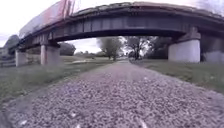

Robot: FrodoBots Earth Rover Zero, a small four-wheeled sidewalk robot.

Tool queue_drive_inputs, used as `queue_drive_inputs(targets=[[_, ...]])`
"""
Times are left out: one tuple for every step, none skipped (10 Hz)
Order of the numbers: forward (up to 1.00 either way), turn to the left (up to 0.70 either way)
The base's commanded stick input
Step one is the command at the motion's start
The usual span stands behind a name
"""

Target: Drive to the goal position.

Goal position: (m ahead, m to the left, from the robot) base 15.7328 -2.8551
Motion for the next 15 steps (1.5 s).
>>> queue_drive_inputs(targets=[[0.70,0.00],[0.70,0.00],[0.70,0.00],[0.70,0.00],[0.70,0.00],[0.70,0.00],[0.70,0.00],[0.70,0.00],[0.70,0.00],[0.70,0.00],[0.70,0.00],[0.70,0.00],[0.70,0.00],[0.70,0.00],[0.70,0.00]])
